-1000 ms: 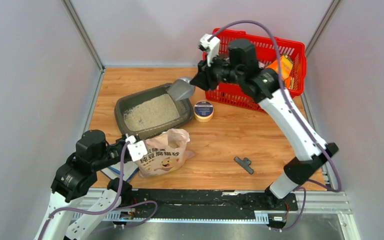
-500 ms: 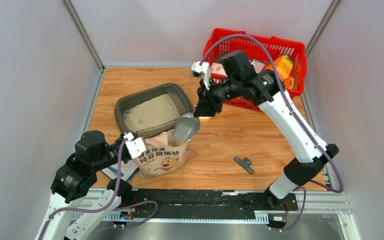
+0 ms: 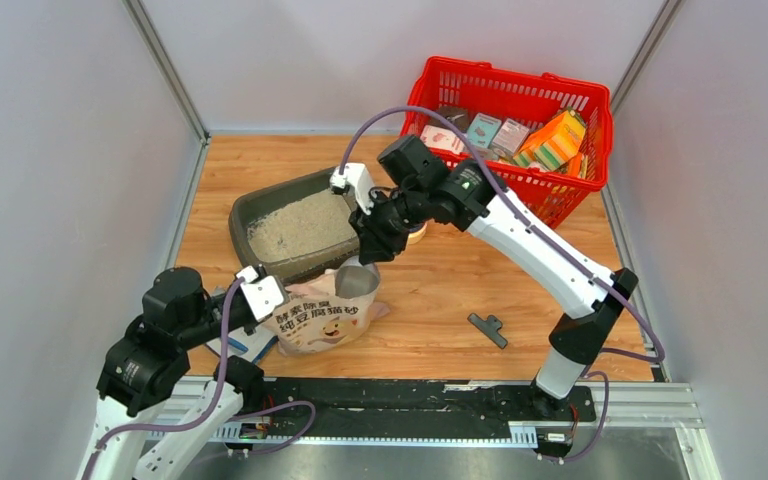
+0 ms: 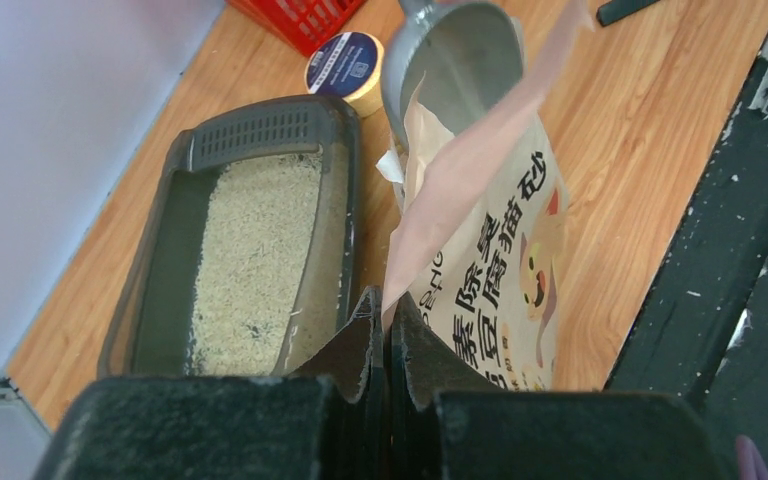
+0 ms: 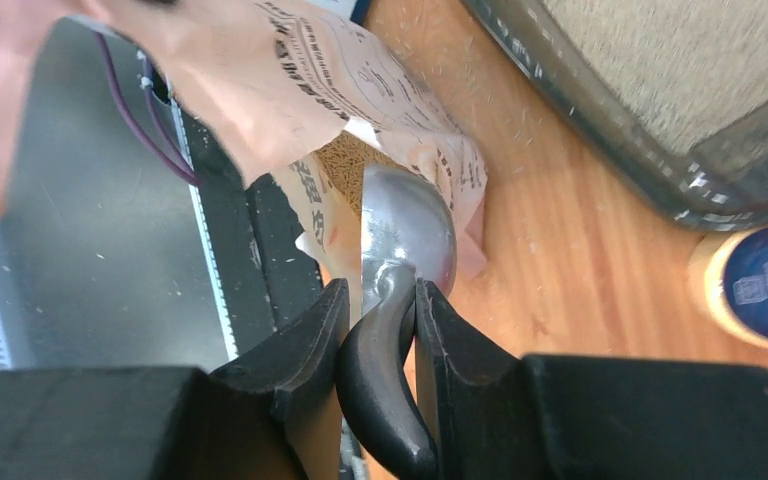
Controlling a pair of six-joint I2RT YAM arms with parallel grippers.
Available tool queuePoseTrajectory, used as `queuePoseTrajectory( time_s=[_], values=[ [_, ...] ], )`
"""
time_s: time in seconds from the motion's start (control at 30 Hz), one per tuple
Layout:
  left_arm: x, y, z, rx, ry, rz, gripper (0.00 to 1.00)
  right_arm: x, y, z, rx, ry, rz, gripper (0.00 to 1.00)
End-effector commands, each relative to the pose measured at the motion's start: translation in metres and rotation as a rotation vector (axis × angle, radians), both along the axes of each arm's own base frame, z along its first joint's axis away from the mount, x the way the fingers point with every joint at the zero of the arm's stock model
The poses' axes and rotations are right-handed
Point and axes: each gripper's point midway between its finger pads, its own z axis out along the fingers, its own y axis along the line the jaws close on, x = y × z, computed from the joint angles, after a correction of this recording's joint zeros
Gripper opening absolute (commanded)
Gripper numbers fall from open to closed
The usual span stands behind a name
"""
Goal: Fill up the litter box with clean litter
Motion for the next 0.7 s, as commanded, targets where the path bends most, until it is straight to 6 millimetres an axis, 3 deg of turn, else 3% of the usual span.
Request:
queuePoseTrajectory(
  time_s=[0.0, 0.13, 0.3, 0.47, 0.53, 0.57, 0.67],
  values=[
    [-0.001, -0.016, 0.054, -0.168, -0.141, -0.05, 0.0, 0.023, 0.005, -0.007, -0.014, 0.042, -0.268, 0.0],
    [0.005, -0.018, 0.063, -0.204, -0.151, -0.034, 0.0, 0.041, 0.012, -0.008, 0.009, 0.074, -0.439, 0.0],
    [-0.011, -0.032, 0.059, -0.232, -0.093, -0.14, 0.0, 0.058, 0.014, -0.02, -0.03, 0.033, -0.622, 0.0],
    [-0.007, -0.033, 0.068, -0.246, -0.108, -0.134, 0.0, 0.057, 0.015, -0.046, -0.087, 0.013, -0.683, 0.0],
    [-0.006, -0.033, 0.075, -0.253, -0.12, -0.133, 0.0, 0.057, 0.019, -0.043, -0.042, 0.0, -0.697, 0.0],
    [-0.006, -0.033, 0.077, -0.254, -0.124, -0.134, 0.0, 0.056, 0.016, -0.057, -0.066, -0.007, -0.707, 0.0],
    [-0.008, -0.033, 0.082, -0.261, -0.128, -0.138, 0.0, 0.056, 0.015, -0.064, -0.063, -0.04, -0.726, 0.0]
  ],
)
